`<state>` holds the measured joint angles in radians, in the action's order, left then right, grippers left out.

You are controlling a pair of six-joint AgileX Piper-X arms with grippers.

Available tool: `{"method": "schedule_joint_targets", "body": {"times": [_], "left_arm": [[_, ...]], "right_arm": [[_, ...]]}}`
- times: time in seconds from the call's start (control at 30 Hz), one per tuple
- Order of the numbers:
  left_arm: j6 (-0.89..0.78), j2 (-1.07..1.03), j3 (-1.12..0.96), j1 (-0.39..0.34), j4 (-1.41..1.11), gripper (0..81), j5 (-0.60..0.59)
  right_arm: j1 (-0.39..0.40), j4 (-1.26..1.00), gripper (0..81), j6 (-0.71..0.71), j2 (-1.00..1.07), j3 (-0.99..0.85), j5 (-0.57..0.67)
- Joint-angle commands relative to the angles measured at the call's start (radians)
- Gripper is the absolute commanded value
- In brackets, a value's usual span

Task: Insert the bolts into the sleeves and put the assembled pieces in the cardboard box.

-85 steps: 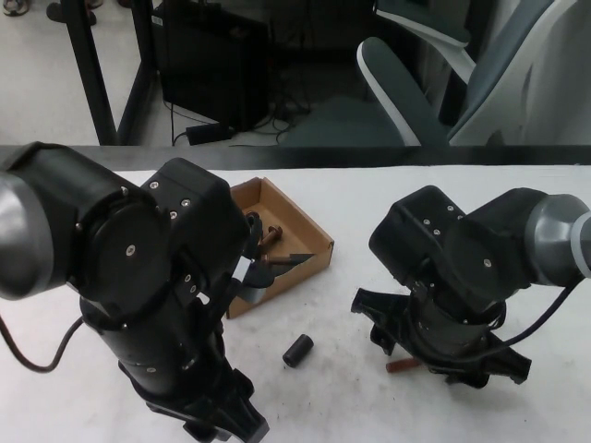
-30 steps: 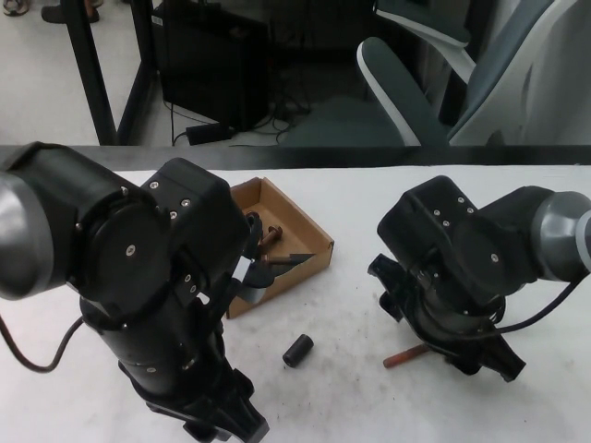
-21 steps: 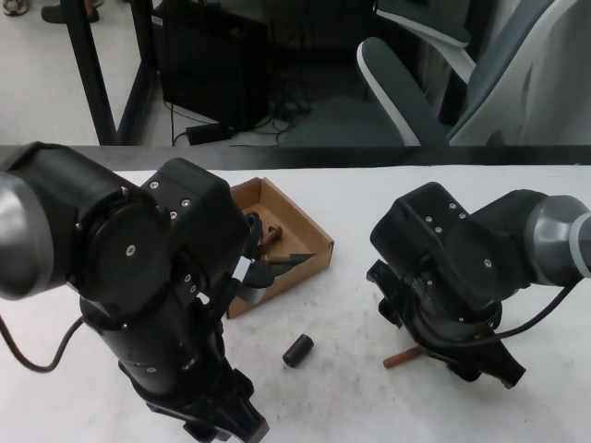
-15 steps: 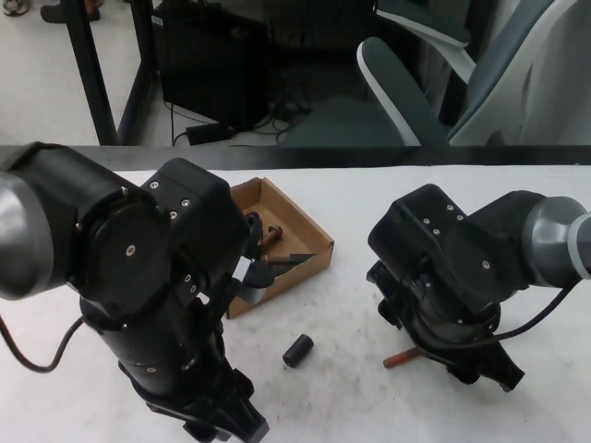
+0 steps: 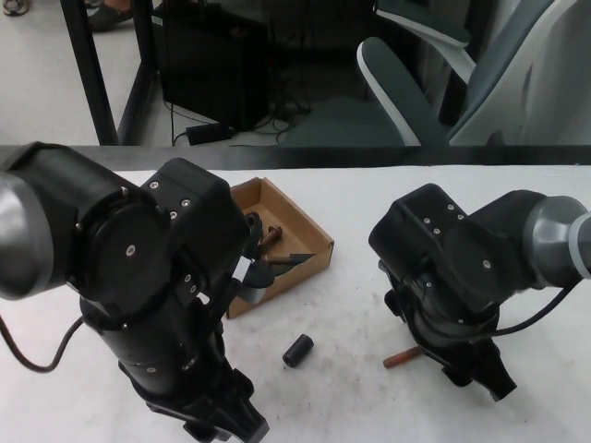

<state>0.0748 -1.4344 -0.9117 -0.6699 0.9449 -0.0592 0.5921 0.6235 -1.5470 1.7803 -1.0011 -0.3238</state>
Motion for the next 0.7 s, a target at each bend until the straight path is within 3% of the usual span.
{"method": "schedule_joint_targets", "body": {"times": [0.0, 0.67], "left_arm": [[0.0, 0.005, -0.006, -0.005, 0.003, 57.9, 0.013], [-0.008, 0.005, -0.006, -0.005, 0.001, 57.9, 0.013]], "right_arm": [[0.007, 0.01, 63.8, -0.026, 0.003, 0.003, 0.073], [0.009, 0.018, 63.6, -0.018, 0.003, 0.003, 0.164]]}}
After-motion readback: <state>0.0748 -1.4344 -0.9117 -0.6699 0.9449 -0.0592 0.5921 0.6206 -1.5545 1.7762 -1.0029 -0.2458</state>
